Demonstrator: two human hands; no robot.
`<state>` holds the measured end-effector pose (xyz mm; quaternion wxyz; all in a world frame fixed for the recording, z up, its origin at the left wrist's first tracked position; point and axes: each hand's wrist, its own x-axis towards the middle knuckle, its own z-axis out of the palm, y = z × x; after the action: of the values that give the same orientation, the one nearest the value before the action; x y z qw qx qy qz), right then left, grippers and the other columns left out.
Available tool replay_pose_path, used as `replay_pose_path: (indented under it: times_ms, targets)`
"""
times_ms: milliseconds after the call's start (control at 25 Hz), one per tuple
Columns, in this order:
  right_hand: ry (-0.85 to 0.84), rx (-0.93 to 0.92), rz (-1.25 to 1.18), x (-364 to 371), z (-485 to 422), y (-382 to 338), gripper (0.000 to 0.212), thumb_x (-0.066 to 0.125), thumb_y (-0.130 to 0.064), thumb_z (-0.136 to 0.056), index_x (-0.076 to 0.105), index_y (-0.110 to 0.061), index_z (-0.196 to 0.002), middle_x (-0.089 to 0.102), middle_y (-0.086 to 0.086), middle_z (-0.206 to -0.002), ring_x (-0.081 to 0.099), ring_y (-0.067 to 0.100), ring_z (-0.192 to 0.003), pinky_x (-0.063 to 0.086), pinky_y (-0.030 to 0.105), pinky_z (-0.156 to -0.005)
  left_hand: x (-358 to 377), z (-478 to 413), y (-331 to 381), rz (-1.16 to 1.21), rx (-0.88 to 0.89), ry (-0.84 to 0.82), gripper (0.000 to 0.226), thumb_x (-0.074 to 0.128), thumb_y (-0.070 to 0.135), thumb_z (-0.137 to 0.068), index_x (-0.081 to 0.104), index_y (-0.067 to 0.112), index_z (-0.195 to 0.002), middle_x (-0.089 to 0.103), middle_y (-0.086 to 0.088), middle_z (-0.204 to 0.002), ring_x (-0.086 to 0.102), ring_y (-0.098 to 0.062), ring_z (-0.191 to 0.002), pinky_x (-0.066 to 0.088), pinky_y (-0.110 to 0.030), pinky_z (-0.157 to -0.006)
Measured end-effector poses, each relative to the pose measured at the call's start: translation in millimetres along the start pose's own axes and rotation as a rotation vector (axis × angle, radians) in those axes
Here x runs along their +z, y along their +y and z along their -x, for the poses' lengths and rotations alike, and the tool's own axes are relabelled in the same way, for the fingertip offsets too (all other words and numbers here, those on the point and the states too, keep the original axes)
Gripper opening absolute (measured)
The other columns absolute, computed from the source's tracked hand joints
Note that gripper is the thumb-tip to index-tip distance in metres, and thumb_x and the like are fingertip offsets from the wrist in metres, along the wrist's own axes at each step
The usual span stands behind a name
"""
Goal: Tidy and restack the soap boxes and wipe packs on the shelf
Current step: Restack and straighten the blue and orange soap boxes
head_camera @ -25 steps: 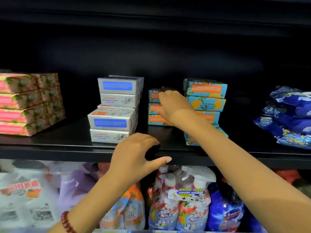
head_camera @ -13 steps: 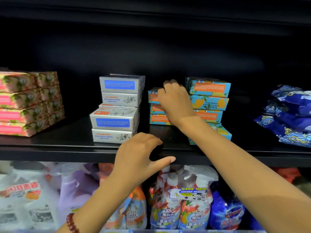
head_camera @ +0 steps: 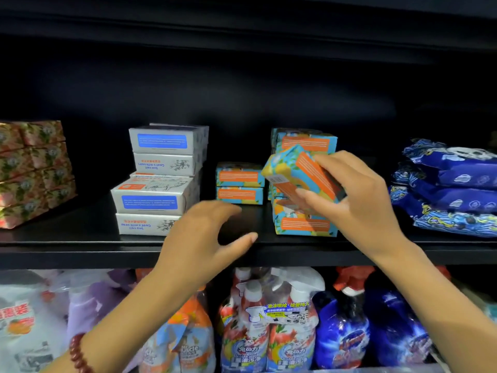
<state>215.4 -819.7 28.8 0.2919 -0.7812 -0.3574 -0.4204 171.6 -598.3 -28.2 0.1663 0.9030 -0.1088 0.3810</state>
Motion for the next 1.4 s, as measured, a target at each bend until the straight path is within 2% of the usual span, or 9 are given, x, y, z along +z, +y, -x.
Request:
replay_pose_path:
  times_ms: [200,320,480,760,880,1000,1120,1320,1400]
  targets:
    - [0.034,0.004,0.083,-14.5,18.7,26.2,0.041,0.068,-0.028,-0.077,0.061,-0.004,-0.109,0.059,0.004,-0.094,0.049,0.012,-0.088,0.037,0.018,-0.075,21.7,-68.9,3.9,0.003,-0.091,-0.027,0.053,0.073,0.027,-0.08,0.053,0.018,-0.129,0.058,-0.001,-0.126,0.052,-0.022,-0.118,0.041,-0.032,-0.097]
    - [0.063,-0.018,0.089,-16.0,21.9,32.9,0.04,0.067,-0.028,-0.078,0.061,-0.002,-0.107,0.058,0.006,-0.093,0.048,0.013,-0.086,0.036,0.019,-0.073,38.8,-93.9,-7.2,-0.146,-0.135,-0.123,0.056,0.071,0.021,-0.082,0.048,0.019,-0.133,0.056,-0.005,-0.127,0.049,-0.025,-0.118,0.044,-0.04,-0.096]
    - [0.114,-0.032,0.073,-14.4,23.6,38.0,0.042,0.064,-0.032,-0.081,0.061,-0.001,-0.107,0.058,0.006,-0.094,0.049,0.015,-0.086,0.037,0.014,-0.073,49.0,-95.7,-16.7,-0.23,-0.107,-0.083,0.051,0.069,0.016,-0.081,0.051,0.015,-0.129,0.057,-0.009,-0.122,0.049,-0.029,-0.113,0.044,-0.043,-0.092]
    - [0.157,-0.042,0.046,-17.7,24.1,43.7,0.038,0.067,-0.024,-0.078,0.061,-0.001,-0.108,0.054,0.001,-0.095,0.049,0.014,-0.086,0.036,0.012,-0.074,40.3,-91.2,-13.1,-0.335,-0.044,-0.044,0.049,0.073,0.024,-0.079,0.05,0.017,-0.121,0.054,-0.004,-0.123,0.046,-0.024,-0.111,0.04,-0.035,-0.09]
    - [0.159,-0.08,0.067,-17.9,22.7,45.7,0.038,0.067,-0.023,-0.078,0.061,0.0,-0.107,0.052,0.0,-0.094,0.048,0.013,-0.087,0.035,0.011,-0.074,27.3,-84.7,-6.7,-0.388,-0.022,-0.042,0.046,0.067,0.031,-0.084,0.048,0.017,-0.124,0.053,-0.003,-0.122,0.046,-0.022,-0.112,0.039,-0.033,-0.08]
    - [0.123,-0.148,0.112,-12.4,19.6,46.1,0.04,0.063,-0.029,-0.081,0.061,0.002,-0.106,0.057,0.009,-0.094,0.048,0.017,-0.088,0.035,0.018,-0.076,15.1,-66.1,4.9,-0.264,-0.062,0.131,0.038,0.067,0.035,-0.084,0.056,0.014,-0.114,0.06,-0.006,-0.106,0.053,-0.025,-0.099,0.038,-0.033,-0.066]
    - [-0.001,-0.279,0.206,-1.4,16.8,43.0,0.041,0.055,-0.031,-0.083,0.061,0.003,-0.105,0.061,0.012,-0.097,0.05,0.022,-0.092,0.04,0.026,-0.079,8.9,-51.4,14.9,-0.172,-0.066,0.191,0.042,0.072,0.034,-0.08,0.058,0.013,-0.114,0.063,-0.006,-0.102,0.056,-0.026,-0.095,0.048,-0.037,-0.068]
    - [-0.082,-0.346,0.343,10.4,21.9,39.8,0.037,0.075,-0.023,-0.075,0.066,-0.001,-0.103,0.064,0.011,-0.098,0.061,0.027,-0.091,0.054,0.035,-0.073,-0.7,-39.1,18.2,-0.08,-0.059,0.286,0.041,0.076,0.031,-0.077,0.061,0.011,-0.11,0.065,-0.006,-0.095,0.058,-0.023,-0.085,0.041,-0.028,-0.064]
    - [-0.065,-0.346,0.338,9.8,23.6,38.6,0.035,0.067,-0.029,-0.082,0.066,-0.002,-0.103,0.065,0.01,-0.099,0.062,0.027,-0.092,0.055,0.036,-0.075,-3.3,-36.1,17.2,-0.076,-0.047,0.3,0.044,0.078,0.029,-0.076,0.061,0.008,-0.111,0.066,-0.008,-0.096,0.059,-0.024,-0.085,0.042,-0.029,-0.064]
